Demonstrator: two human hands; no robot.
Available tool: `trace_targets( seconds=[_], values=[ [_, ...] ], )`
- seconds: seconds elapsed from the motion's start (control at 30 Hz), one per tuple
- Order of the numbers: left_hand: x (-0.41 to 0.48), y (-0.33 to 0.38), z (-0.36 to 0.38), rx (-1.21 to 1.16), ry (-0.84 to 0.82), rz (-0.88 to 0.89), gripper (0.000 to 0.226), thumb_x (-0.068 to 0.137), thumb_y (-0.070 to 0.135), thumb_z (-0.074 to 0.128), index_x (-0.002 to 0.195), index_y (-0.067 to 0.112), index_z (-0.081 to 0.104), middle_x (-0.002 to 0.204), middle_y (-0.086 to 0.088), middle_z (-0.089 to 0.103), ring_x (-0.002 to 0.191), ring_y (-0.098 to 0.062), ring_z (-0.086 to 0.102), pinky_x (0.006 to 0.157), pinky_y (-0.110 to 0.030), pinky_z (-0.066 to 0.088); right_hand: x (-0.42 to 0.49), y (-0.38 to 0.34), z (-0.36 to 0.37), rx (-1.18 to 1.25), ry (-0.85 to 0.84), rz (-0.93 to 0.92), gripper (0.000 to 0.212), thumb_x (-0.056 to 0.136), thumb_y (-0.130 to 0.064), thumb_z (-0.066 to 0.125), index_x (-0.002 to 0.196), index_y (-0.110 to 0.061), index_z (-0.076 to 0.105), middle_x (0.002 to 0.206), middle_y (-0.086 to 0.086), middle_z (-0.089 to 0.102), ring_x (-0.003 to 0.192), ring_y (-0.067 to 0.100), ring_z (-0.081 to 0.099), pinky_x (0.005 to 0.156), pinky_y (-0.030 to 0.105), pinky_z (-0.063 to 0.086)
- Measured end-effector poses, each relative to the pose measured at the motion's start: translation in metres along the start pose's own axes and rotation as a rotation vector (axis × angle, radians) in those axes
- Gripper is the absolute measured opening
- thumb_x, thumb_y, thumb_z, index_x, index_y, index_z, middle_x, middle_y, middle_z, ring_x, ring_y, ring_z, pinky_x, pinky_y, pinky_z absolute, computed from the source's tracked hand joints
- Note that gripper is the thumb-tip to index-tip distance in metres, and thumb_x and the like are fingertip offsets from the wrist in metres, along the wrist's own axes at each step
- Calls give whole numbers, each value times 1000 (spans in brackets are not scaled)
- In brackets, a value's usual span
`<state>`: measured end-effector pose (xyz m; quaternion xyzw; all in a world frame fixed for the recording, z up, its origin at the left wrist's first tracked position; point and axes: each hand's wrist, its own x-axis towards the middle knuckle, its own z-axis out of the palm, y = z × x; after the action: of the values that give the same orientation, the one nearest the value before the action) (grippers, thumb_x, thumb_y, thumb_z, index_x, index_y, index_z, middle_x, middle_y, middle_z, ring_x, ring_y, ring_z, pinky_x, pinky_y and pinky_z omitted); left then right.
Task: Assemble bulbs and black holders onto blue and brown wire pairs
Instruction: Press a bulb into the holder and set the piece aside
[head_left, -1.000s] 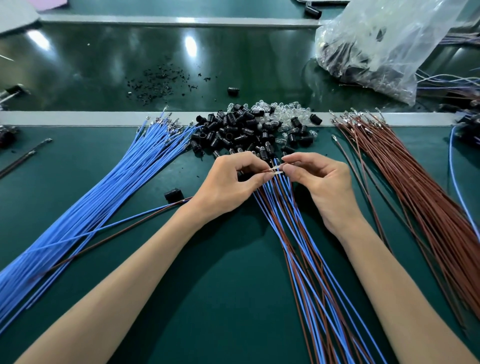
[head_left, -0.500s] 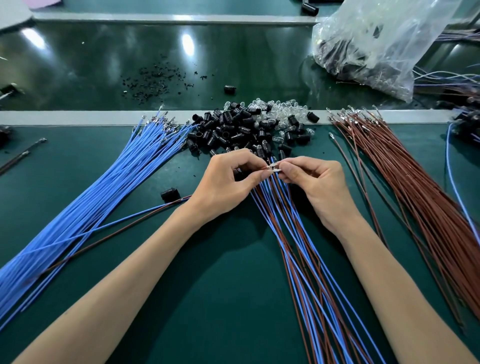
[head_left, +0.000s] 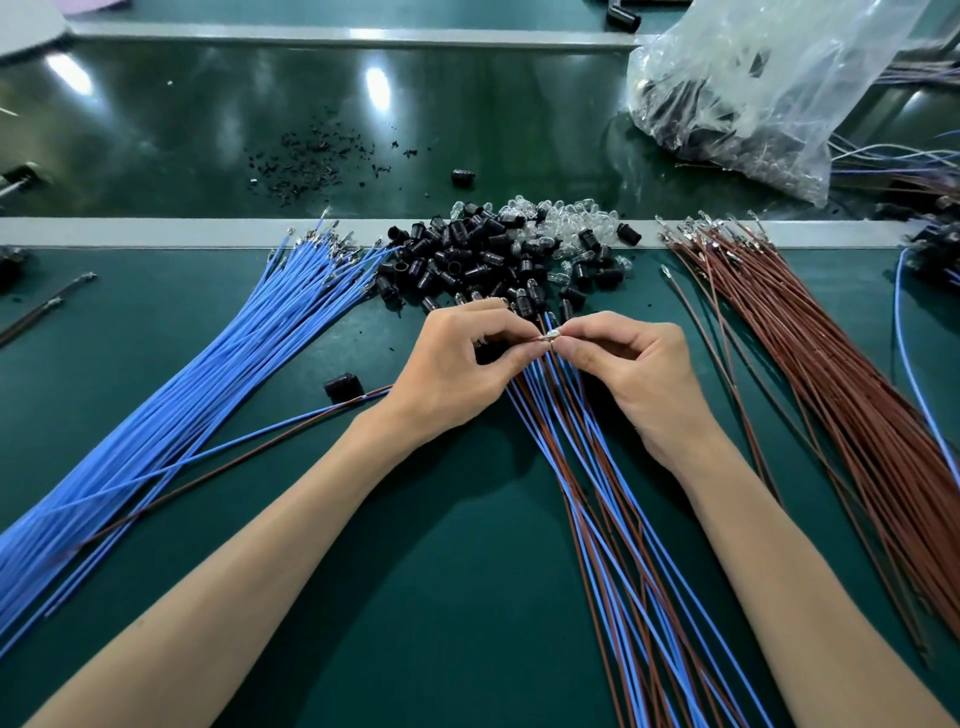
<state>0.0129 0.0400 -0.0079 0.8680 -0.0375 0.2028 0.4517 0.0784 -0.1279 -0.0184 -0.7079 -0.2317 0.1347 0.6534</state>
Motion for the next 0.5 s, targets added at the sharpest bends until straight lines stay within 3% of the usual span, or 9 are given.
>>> trace_targets(
  seconds=[0.1,0.17,0.3,0.5],
  values=[
    [0,-1,0,-4,-1,3,6,82,8,73,86,3,74,74,6,60,67,-1,55,67,-11,39,2,-2,-2,57,-7,-2,19,83,-6,70,97,-18,75,98,-2,73,97,11,66,87,20,49],
    [0,-1,0,-10,-6,0,6,81,8,73,86,4,74,72,8,59,65,1,52,66,-10,37,1,-3,-2,57,10,-10,20,82,-8,71,98,-20,75,95,-5,73,93,8,66,84,16,48],
    [0,-2,-1,-20,-7,9,6,81,8,73,86,5,74,72,-2,62,64,-6,52,64,-15,39,1,-3,-1,85,21,-1,14,80,-12,74,90,-21,76,86,-3,75,85,8,68,79,15,49],
    [-1,-3,0,-18,-19,20,7,81,8,73,86,4,74,72,0,61,63,-6,52,64,-16,40,1,0,-3,15,-34,-23,13,80,-13,73,91,-19,76,92,-2,74,91,13,68,83,19,49]
  ],
)
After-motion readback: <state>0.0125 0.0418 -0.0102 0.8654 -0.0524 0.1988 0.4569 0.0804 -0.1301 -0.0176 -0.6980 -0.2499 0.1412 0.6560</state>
